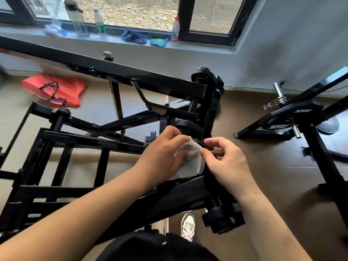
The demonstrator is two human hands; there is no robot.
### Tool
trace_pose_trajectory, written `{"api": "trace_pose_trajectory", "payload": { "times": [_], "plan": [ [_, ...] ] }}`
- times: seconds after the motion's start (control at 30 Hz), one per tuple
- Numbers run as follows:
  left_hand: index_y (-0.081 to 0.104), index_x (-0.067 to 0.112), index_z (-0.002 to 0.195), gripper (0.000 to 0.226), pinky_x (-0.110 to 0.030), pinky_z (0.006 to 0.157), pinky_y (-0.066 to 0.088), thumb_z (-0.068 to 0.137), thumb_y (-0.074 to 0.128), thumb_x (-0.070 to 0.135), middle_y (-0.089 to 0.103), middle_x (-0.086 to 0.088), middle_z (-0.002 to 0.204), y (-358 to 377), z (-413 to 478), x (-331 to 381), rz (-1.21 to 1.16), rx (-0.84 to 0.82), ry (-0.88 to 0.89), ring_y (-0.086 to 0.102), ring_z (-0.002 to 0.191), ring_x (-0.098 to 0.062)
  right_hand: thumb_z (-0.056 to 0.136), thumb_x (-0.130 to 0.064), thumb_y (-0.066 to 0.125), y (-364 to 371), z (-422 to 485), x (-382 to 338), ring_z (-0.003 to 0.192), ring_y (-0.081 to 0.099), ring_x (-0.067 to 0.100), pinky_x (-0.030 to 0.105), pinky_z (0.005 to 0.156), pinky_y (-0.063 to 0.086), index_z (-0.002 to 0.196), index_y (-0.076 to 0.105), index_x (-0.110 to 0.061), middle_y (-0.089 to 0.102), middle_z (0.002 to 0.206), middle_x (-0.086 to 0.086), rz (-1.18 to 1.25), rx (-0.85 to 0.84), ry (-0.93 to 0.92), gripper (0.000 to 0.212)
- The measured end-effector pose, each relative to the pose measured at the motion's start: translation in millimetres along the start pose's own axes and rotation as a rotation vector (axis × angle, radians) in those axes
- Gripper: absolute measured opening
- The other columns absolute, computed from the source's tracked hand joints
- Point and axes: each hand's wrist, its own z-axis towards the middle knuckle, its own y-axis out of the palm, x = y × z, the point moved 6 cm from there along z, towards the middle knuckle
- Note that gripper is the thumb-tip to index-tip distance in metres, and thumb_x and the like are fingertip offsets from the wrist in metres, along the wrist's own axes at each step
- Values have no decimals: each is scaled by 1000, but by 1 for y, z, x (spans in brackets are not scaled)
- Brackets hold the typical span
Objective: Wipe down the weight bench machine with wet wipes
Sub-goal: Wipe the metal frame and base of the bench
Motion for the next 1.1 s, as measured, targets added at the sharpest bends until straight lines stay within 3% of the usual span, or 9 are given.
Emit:
{"api": "trace_pose_trajectory", "payload": {
  "times": [0.07, 0.17, 0.3, 0.4, 0.53, 0.73, 0.83, 0.93, 1.1],
  "plan": [
    [70, 19, 120, 26, -28, 60, 47, 95, 68, 22, 59, -4, 106, 3, -4, 6, 25, -1, 63, 55, 72, -17, 96, -31, 70, 5, -13, 1, 92, 67, 0, 17, 84, 54, 112, 71, -27, 72, 104, -12, -1, -8, 15, 16],
    [62, 30, 134, 41, -30, 74, 54, 97, 48, 42, 64, 5, 113, 15, -13, 8, -21, -185, 14, 65, 92, -19, 101, -31, 61, 15, -23, -5, 107, 62, 1, 16, 91, 45, 121, 68, -28, 68, 114, -15, -91, -24, -5, 22],
    [52, 26, 146, 55, -41, 85, 57, 99, 36, 50, 69, 3, 127, 9, -30, -4, 82, -263, -19, 68, 109, -24, 102, -24, 57, 19, -28, -14, 118, 58, 7, 15, 96, 39, 131, 65, -22, 65, 125, -10, -179, 15, -39, 30],
    [49, 29, 149, 62, -39, 91, 56, 99, 27, 58, 66, 6, 136, -10, -50, -21, 68, -326, -46, 66, 117, -22, 103, -29, 57, 31, -32, -26, 130, 53, 10, 19, 107, 37, 136, 61, -18, 61, 136, -5, -267, -15, -126, 36],
    [52, 36, 135, 44, -40, 85, 55, 101, 31, 56, 72, 6, 114, -39, -79, -41, -32, -319, -94, 67, 102, -18, 104, -37, 53, 60, -31, -34, 155, 26, 15, 31, 127, 20, 148, 53, -19, 41, 161, 1, -375, -154, -199, 48],
    [64, 31, 107, 13, -28, 82, 51, 100, 54, 35, 60, 25, 104, -37, -65, -42, -122, -143, -116, 59, 92, 3, 107, -35, 48, 76, -31, -33, 157, 20, 18, 34, 129, 15, 153, 48, -14, 35, 165, 3, -483, -146, -254, 50],
    [58, 28, 136, 36, -39, 95, 54, 100, 61, 28, 66, 11, 128, -23, -52, -37, -113, -191, -176, 64, 105, -8, 107, -29, 49, 70, -28, -33, 155, 25, 13, 26, 126, 14, 152, 50, -18, 39, 163, -2, -433, -116, -242, 46],
    [39, 33, 155, 55, -40, 106, 48, 102, 53, 31, 57, 7, 148, -5, -44, -27, -34, -352, -124, 56, 130, -19, 106, -23, 50, 64, -25, -33, 151, 32, 9, 21, 122, 17, 148, 55, -20, 47, 158, -6, -345, -93, -204, 42],
    [32, 31, 160, 53, -22, 116, 31, 109, 37, 44, 44, 9, 159, -2, -48, -27, -54, -443, -188, 40, 145, -10, 105, -18, 49, 55, -20, -31, 147, 39, 6, 30, 124, 28, 145, 59, -25, 53, 152, -10, -212, -98, -153, 41]
  ]
}}
